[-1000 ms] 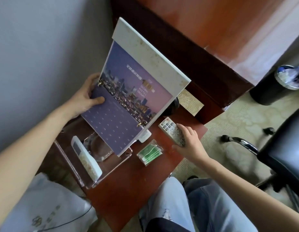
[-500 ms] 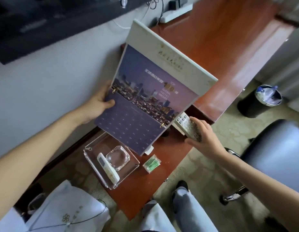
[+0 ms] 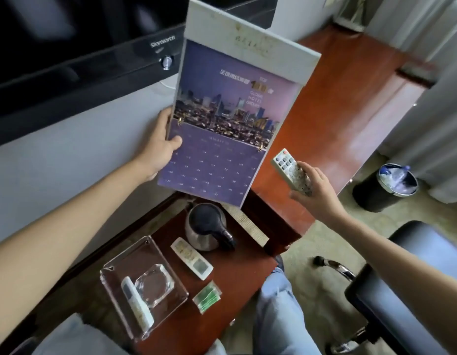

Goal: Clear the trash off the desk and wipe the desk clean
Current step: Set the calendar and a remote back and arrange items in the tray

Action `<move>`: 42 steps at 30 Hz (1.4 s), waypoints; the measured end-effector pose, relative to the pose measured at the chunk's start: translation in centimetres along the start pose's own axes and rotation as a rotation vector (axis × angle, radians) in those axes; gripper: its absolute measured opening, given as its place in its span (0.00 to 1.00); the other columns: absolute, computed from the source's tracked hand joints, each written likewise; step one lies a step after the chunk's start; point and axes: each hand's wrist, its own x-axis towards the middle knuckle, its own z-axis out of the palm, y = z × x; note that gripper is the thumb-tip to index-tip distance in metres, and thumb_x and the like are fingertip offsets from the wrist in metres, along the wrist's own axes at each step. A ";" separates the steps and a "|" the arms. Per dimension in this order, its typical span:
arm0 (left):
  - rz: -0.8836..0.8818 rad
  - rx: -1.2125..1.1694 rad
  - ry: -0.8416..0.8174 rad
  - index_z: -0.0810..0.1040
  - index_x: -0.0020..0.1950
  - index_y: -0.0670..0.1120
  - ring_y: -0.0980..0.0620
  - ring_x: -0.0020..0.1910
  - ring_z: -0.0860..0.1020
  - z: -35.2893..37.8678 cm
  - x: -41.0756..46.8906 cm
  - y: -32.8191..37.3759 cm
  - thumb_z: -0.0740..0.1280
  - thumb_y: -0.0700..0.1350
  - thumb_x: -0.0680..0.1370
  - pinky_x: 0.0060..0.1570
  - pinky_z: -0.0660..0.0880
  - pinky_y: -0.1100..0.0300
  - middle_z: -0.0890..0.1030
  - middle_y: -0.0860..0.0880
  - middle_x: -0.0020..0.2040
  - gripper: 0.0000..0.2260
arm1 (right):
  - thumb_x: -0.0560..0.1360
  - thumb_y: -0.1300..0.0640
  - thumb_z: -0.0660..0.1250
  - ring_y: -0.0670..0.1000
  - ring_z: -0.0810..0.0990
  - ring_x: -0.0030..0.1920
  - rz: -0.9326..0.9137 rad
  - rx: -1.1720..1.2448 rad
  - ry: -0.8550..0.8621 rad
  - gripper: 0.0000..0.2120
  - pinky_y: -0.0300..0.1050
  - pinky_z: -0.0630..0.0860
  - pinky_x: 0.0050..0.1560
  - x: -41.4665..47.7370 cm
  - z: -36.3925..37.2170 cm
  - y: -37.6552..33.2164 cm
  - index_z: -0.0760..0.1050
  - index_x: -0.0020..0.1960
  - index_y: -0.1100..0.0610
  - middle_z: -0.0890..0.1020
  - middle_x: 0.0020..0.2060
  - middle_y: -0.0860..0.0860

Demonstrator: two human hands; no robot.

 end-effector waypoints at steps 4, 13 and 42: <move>0.001 0.006 0.054 0.61 0.70 0.49 0.53 0.60 0.71 3.3 4.1 -0.2 0.56 0.28 0.76 0.63 0.66 0.55 0.72 0.49 0.62 0.26 | 0.68 0.59 0.74 0.55 0.69 0.61 -0.086 -0.034 -0.082 0.36 0.44 0.63 0.58 5.2 -1.9 3.6 0.62 0.71 0.57 0.72 0.62 0.55; -0.049 -0.019 0.311 0.66 0.61 0.59 0.53 0.55 0.73 9.7 12.1 -0.6 0.60 0.36 0.70 0.60 0.68 0.52 0.75 0.51 0.57 0.24 | 0.67 0.58 0.75 0.56 0.70 0.60 -0.159 -0.048 -0.236 0.36 0.43 0.64 0.58 17.6 -5.3 11.3 0.64 0.70 0.59 0.74 0.60 0.56; -0.350 0.102 0.644 0.61 0.44 0.53 0.55 0.37 0.60 14.6 16.4 -5.7 0.60 0.30 0.76 0.38 0.60 0.60 0.61 0.49 0.41 0.17 | 0.68 0.53 0.73 0.55 0.70 0.61 -0.091 0.089 -0.269 0.33 0.45 0.67 0.61 34.8 -0.1 13.0 0.64 0.69 0.58 0.72 0.60 0.56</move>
